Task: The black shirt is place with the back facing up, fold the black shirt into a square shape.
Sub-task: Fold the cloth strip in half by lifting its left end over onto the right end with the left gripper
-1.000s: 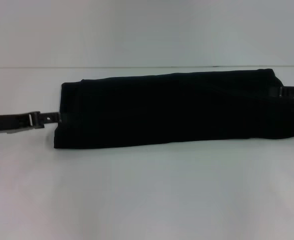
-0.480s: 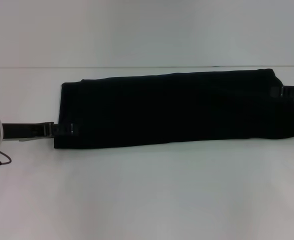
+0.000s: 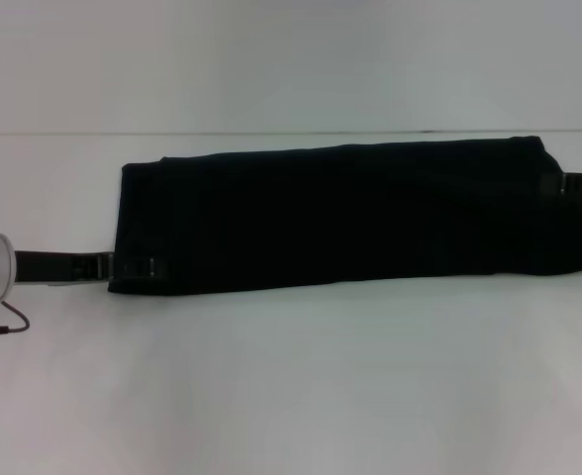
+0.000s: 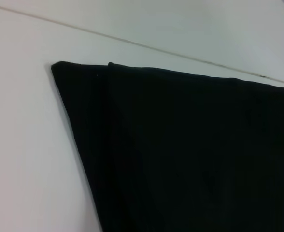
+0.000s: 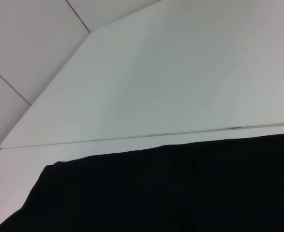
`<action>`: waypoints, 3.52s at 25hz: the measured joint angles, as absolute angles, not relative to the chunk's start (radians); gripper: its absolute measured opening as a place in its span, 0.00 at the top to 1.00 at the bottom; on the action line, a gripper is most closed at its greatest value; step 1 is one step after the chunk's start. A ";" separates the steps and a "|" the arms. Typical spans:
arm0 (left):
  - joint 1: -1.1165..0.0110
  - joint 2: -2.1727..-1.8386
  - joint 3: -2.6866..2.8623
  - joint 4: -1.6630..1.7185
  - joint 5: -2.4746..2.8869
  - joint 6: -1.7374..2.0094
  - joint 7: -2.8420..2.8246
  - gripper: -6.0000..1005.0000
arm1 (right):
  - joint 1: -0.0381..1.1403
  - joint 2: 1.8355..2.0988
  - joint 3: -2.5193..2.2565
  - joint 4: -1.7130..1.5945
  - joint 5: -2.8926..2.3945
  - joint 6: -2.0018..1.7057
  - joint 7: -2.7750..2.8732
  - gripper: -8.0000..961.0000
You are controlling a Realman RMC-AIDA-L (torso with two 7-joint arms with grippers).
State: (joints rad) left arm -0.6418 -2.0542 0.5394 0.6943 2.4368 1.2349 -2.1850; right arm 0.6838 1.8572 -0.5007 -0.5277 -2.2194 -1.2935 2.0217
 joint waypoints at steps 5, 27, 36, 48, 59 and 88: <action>-0.641 -2.050 0.536 0.700 2.451 1.226 -2.183 0.22 | 0.674 1.855 -0.502 -0.528 -2.219 -1.291 2.022 0.30; -0.649 -2.052 0.541 0.699 2.470 1.207 -2.187 0.95 | 0.643 1.878 -0.503 -0.530 -2.365 -1.076 2.120 0.30; -0.657 -2.050 0.541 0.696 2.473 1.205 -2.185 0.99 | 0.673 1.891 -0.551 -0.462 -2.367 -0.997 2.121 0.32; -0.659 -2.047 0.541 0.699 2.476 1.204 -2.183 0.99 | 0.687 1.893 -0.575 -0.440 -2.367 -0.993 2.114 0.69; -0.660 -2.046 0.541 0.701 2.476 1.204 -2.183 0.99 | 0.662 1.890 -0.568 -0.450 -2.361 -0.998 2.109 0.98; -0.614 -2.050 0.523 0.760 2.470 1.265 -2.191 0.99 | 0.577 1.902 -0.426 -0.558 -2.354 -1.149 2.050 0.98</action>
